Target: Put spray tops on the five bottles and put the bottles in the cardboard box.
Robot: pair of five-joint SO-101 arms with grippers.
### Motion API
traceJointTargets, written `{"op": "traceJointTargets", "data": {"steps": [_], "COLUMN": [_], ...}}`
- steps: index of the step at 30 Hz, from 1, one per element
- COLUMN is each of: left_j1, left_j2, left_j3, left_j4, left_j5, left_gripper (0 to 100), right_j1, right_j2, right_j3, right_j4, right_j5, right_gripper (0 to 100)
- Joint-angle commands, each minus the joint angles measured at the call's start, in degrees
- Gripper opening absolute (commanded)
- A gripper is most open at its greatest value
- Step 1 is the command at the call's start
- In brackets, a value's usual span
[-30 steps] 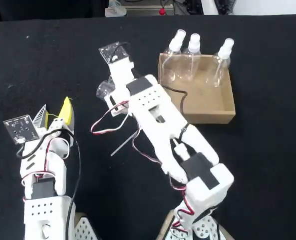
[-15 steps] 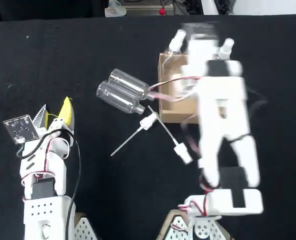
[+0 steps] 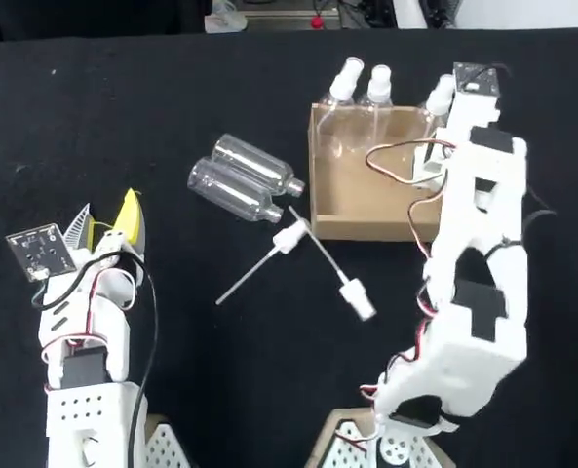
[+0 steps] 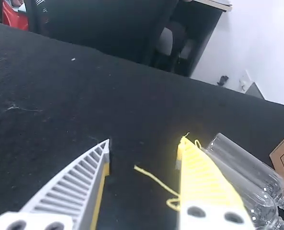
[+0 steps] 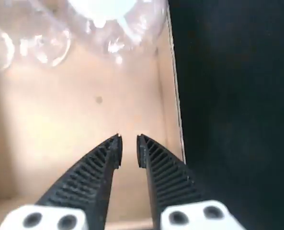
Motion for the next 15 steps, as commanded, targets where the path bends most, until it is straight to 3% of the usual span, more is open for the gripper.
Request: {"op": "traceJointTargets", "data": {"steps": [1,15], "left_j1": [-0.3,-0.3], "left_j2": [0.2,-0.1], "left_j3": [1.4,1.4], "left_j4": [-1.3,-1.3], "left_j5": [0.2,0.2], "left_gripper": [22,22], "right_j1": [-0.6,-1.1], "right_j2": [1.3,10.2], "right_j3": [-3.1,-3.0], "right_j4": [-4.9,-16.5], "right_j5": [0.0,0.0], "right_gripper": [3.4,3.4]}}
